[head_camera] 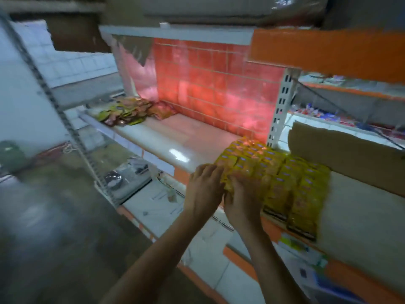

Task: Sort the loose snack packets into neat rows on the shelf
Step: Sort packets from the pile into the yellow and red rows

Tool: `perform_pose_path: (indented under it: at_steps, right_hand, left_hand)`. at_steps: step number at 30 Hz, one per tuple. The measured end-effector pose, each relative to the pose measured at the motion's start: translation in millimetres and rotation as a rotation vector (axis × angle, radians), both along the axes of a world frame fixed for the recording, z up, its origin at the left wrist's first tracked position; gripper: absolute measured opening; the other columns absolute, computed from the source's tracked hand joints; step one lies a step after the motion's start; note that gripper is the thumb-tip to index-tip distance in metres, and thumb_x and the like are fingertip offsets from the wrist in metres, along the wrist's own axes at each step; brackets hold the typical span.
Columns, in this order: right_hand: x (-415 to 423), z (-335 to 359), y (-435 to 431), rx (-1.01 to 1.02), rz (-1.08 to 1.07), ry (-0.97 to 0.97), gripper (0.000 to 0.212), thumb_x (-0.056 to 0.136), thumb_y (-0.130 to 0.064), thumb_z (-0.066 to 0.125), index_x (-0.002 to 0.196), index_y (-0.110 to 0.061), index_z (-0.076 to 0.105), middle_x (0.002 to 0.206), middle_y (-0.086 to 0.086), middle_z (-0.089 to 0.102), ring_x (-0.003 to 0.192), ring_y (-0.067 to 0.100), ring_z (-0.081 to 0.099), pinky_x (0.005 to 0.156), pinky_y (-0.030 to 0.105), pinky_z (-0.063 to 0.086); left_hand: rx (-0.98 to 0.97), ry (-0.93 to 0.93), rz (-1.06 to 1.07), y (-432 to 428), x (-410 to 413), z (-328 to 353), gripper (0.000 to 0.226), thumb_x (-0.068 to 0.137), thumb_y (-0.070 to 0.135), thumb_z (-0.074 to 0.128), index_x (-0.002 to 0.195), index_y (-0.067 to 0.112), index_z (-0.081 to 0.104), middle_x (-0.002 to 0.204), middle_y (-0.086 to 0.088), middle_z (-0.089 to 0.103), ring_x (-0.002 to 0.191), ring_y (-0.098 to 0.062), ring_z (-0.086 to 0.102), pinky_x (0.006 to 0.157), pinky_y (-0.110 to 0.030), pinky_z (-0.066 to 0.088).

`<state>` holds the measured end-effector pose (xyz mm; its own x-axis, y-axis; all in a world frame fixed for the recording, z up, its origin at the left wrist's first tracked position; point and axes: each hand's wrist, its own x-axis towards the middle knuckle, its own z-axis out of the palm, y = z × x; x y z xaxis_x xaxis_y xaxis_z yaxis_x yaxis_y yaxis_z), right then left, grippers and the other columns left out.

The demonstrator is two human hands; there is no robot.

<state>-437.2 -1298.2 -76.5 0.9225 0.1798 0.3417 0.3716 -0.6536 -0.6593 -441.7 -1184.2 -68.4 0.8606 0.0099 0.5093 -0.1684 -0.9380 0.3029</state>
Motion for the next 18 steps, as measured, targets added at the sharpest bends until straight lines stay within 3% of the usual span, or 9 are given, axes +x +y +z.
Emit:
perform_pose_path:
  at_steps: [4, 9, 13, 18]
  right_hand:
    - [1.1, -2.0, 76.7, -0.043, 0.064, -0.023, 0.037, 0.080, 0.000, 0.063, 0.117, -0.002, 0.062, 0.122, 0.019, 0.061, 0.117, 0.036, 0.054, 0.101, 0.042, 0.041]
    - [8.0, -5.1, 146.8, -0.079, 0.129, -0.001, 0.040, 0.084, -0.003, 0.065, 0.124, -0.003, 0.060, 0.131, 0.016, 0.057, 0.125, 0.033, 0.050, 0.105, 0.040, 0.039]
    - [29.8, -9.3, 199.4, -0.091, 0.198, 0.042, 0.042, 0.090, -0.007, 0.059, 0.132, -0.009, 0.053, 0.138, 0.010, 0.051, 0.130, 0.027, 0.042, 0.108, 0.034, 0.034]
    - [81.7, -13.4, 275.5, -0.031, 0.249, 0.060, 0.041, 0.085, -0.005, 0.062, 0.126, -0.003, 0.057, 0.131, 0.014, 0.056, 0.126, 0.032, 0.048, 0.106, 0.036, 0.034]
  left_hand:
    - [0.024, 0.068, 0.131, 79.0, -8.5, -5.8, 0.044, 0.079, 0.034, 0.046, 0.113, 0.013, 0.062, 0.111, -0.007, 0.068, 0.104, -0.032, 0.061, 0.079, -0.044, 0.055]
    - [0.019, 0.063, 0.226, 148.9, -9.7, -16.7, 0.044, 0.072, 0.021, 0.077, 0.112, 0.008, 0.065, 0.111, -0.009, 0.069, 0.101, -0.032, 0.063, 0.080, -0.040, 0.054]
    - [0.043, 0.045, 0.299, 201.6, 5.9, -22.6, 0.044, 0.072, 0.023, 0.077, 0.112, 0.009, 0.066, 0.109, -0.006, 0.069, 0.099, -0.029, 0.063, 0.081, -0.036, 0.053]
    - [0.033, 0.052, 0.387, 273.7, 50.3, -21.8, 0.044, 0.077, 0.031, 0.068, 0.116, 0.011, 0.061, 0.112, -0.007, 0.065, 0.103, -0.031, 0.059, 0.081, -0.042, 0.053]
